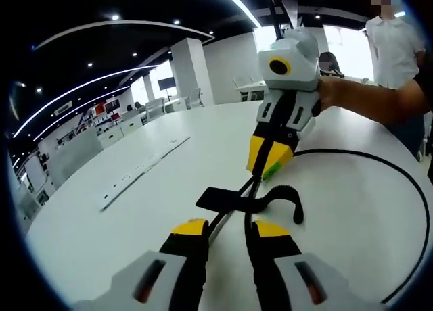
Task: Find the charging cable on the desk, coil it up and secure with Velcro.
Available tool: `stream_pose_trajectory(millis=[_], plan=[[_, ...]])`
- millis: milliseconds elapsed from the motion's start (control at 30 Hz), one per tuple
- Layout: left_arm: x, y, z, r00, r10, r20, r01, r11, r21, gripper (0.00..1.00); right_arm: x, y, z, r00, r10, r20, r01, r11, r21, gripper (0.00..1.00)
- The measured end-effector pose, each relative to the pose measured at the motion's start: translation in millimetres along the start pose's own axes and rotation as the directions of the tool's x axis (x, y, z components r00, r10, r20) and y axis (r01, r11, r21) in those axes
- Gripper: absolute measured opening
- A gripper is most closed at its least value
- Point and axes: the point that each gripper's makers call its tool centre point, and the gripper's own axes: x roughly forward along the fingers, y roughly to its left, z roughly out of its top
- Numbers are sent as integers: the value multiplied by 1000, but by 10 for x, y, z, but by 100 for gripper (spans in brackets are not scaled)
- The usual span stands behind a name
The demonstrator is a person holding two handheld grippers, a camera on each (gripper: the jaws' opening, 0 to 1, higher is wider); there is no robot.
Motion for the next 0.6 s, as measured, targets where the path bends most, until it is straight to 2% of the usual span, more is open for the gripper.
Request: stream_pose_trajectory(millis=[267,600], plan=[[3,-11,11,1000,-3,2,3,1000,-25,19,4,-10,1,1000,9,-2,-9,1000,12,8],[-63,126,-61,1000,-7,-12,7,999,-49,12,1,32,-4,1000,9,1,-9,1000,11,8]])
